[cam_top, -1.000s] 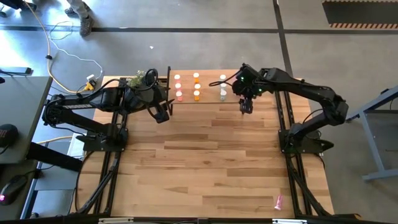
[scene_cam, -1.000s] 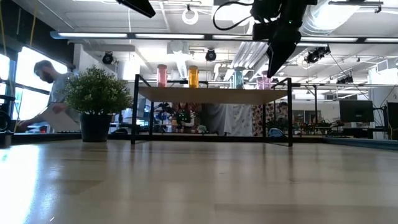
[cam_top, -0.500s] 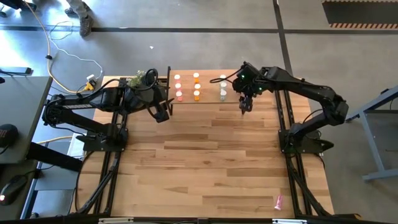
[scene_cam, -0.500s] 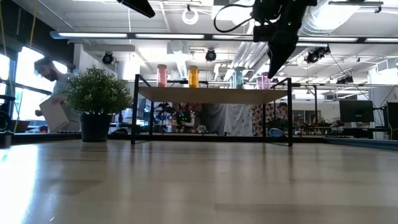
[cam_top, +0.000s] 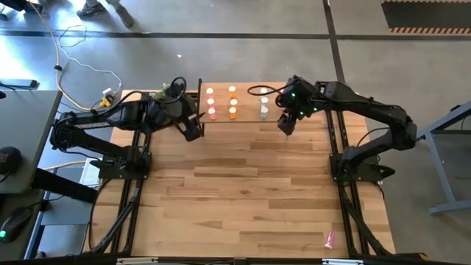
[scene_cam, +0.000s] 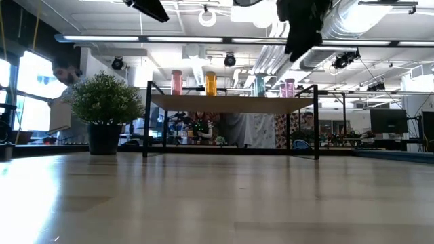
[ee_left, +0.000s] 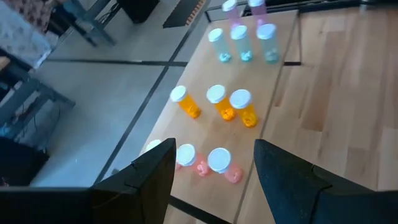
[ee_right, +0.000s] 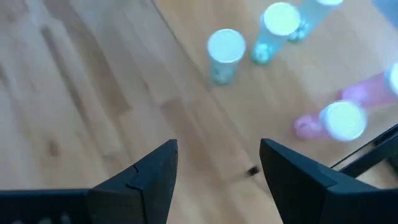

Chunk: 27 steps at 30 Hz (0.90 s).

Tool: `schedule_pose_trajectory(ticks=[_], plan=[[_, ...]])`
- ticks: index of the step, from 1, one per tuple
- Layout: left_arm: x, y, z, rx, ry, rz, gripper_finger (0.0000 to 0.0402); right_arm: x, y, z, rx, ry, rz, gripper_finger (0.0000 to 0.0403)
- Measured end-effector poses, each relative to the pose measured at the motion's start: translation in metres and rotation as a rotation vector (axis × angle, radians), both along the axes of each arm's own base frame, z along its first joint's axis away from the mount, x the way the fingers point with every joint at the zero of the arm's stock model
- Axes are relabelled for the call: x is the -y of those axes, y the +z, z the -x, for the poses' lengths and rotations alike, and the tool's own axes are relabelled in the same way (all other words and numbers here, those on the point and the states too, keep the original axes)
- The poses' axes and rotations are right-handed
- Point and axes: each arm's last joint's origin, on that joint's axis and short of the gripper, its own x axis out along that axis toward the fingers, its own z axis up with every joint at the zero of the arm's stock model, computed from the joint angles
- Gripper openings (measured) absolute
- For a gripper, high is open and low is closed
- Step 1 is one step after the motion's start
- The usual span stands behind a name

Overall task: Pick and place medicine bottles onto shelf by color
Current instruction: Put the top violet pill bottle on the shelf aligned with the other violet pill bottle

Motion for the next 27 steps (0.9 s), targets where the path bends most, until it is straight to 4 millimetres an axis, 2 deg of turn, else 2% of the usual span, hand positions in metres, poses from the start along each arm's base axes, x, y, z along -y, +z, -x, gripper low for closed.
schedule_pose_trajectory(ticks=[4, 8, 14, 19, 22, 27], plan=[[-0.008, 0.000, 0.002, 0.025, 0.055, 0.022, 0.0207, -0.017, 0.015, -0.002, 0.062, -0.077, -0.147, 0.0220], [-0.013, 0.000, 0.004, 0.042, 0.093, 0.035, 0.0207, -0.040, 0.022, -0.006, 0.096, -0.134, -0.308, 0.0220], [-0.016, 0.000, 0.005, 0.012, 0.082, 0.014, 0.0207, -0.081, 0.018, -0.005, 0.020, -0.316, -0.399, 0.0220], [-0.014, -0.001, 0.004, -0.003, -0.013, 0.044, 0.0207, -0.112, 0.018, -0.004, 0.022, -0.459, -0.484, 0.0220], [-0.012, -0.002, 0.003, -0.004, -0.072, 0.082, 0.0207, -0.128, 0.011, -0.003, -0.014, -0.548, -0.538, 0.0220], [-0.010, -0.004, 0.003, -0.043, -0.181, 0.104, 0.0207, -0.160, -0.013, 0.005, -0.137, -0.678, -0.626, 0.0220]])
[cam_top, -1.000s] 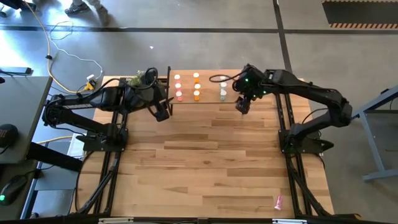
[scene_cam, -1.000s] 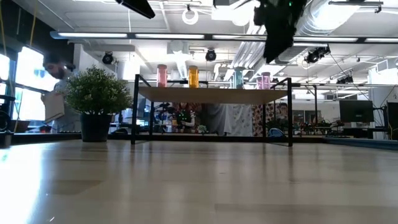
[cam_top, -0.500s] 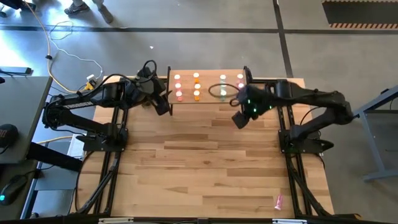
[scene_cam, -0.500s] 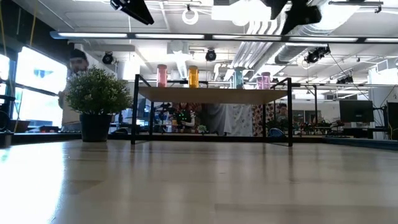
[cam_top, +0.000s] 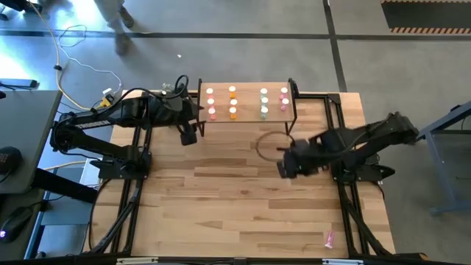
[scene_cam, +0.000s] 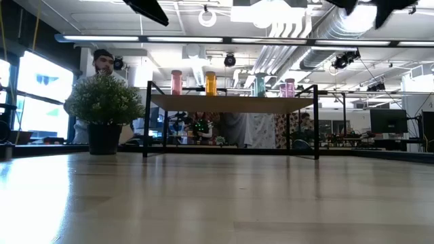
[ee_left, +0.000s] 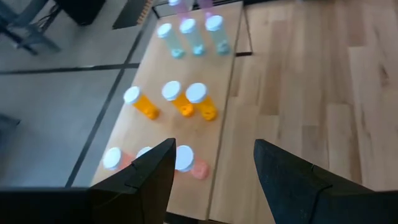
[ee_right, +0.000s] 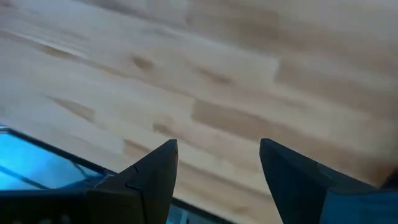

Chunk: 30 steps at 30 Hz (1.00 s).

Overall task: Pick and place medicine bottles onto shelf by color
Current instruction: Put the top violet pill bottle on the shelf aligned with the other violet pill bottle

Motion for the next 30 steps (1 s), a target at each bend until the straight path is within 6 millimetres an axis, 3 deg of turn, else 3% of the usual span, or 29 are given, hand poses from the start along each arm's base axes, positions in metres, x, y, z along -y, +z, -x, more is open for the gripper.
schedule_pose_trajectory(ticks=[9, 17, 24, 30], plan=[[0.001, 0.000, 0.000, -0.005, -0.042, 0.006, 0.0207, -0.055, -0.039, 0.012, -0.059, -0.072, -0.150, 0.0220], [0.001, 0.000, -0.001, 0.000, -0.041, 0.000, 0.0207, -0.093, -0.067, 0.034, -0.134, -0.027, -0.234, 0.0220], [0.001, 0.000, -0.001, -0.020, -0.063, -0.028, 0.0207, -0.115, -0.086, 0.052, -0.136, 0.172, -0.230, 0.0220], [0.001, 0.000, -0.001, 0.002, -0.034, 0.003, 0.0207, -0.127, -0.100, 0.069, -0.121, 0.451, -0.190, 0.0220]])
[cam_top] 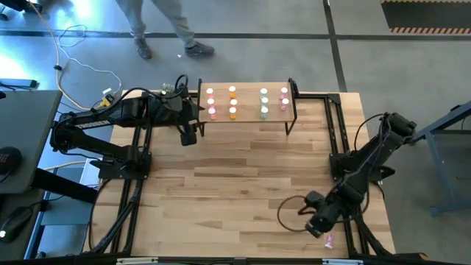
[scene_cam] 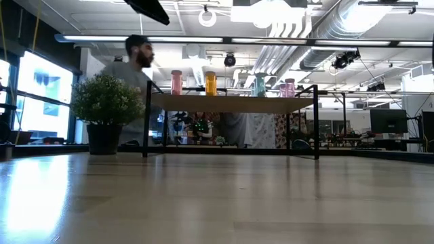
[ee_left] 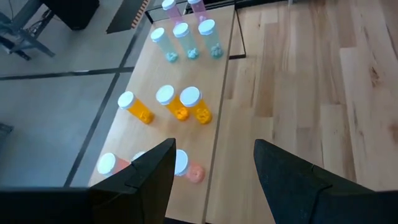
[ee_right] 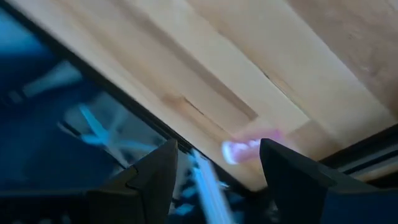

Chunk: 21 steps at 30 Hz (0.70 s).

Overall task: Pick and place medicine bottles onto shelf by color
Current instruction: Put the top violet pill bottle on the shelf aligned with the other violet pill bottle

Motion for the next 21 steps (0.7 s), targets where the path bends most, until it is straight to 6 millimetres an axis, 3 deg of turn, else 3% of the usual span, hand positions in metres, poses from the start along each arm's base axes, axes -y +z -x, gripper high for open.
schedule_pose_trajectory(ticks=[14, 21], plan=[[0.002, 0.000, -0.001, 0.044, -0.005, 0.089, 0.0207, -0.028, -0.018, 0.037, 0.245, 0.914, 0.059, 0.0220], [0.002, 0.000, -0.001, 0.051, 0.008, 0.103, 0.0207, -0.049, -0.040, 0.046, 0.309, 1.242, 0.079, 0.0220]])
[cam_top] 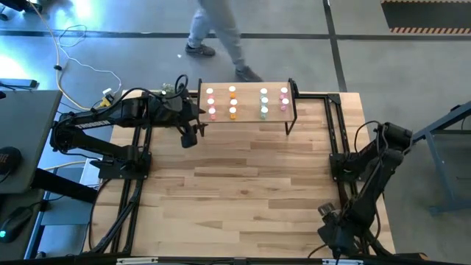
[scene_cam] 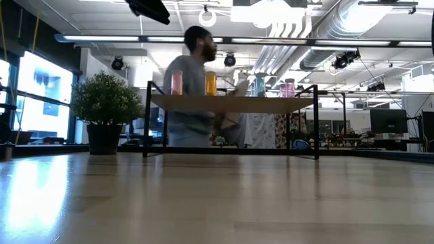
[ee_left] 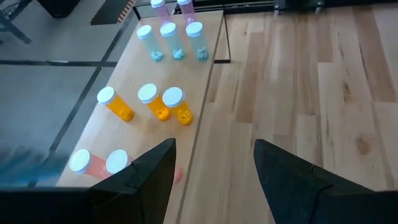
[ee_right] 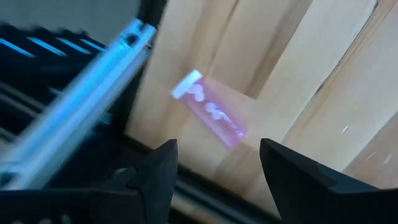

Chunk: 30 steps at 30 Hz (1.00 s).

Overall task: Pick and place medicine bottles onto shelf by color
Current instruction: Put the top violet pill bottle on the shelf aligned with the other violet pill bottle

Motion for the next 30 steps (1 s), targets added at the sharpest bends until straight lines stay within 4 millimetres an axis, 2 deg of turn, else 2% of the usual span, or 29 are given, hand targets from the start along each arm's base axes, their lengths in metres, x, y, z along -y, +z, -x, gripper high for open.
schedule_pose_trajectory(ticks=[7, 16, 21, 30], plan=[[0.000, 0.000, 0.000, 0.015, 0.025, 0.028, 0.0207, -0.006, -0.014, 0.002, 0.070, 0.108, 0.080, 0.0220], [0.000, 0.000, 0.000, 0.029, 0.052, 0.050, 0.0207, -0.022, -0.014, 0.017, 0.171, 0.310, 0.012, 0.0220], [0.000, 0.000, 0.000, 0.035, 0.062, 0.060, 0.0207, -0.027, -0.016, 0.023, 0.276, 0.401, 0.048, 0.0220], [0.000, 0.000, 0.000, 0.034, 0.060, 0.057, 0.0207, -0.035, -0.046, 0.021, 0.204, 0.425, 0.125, 0.0220]])
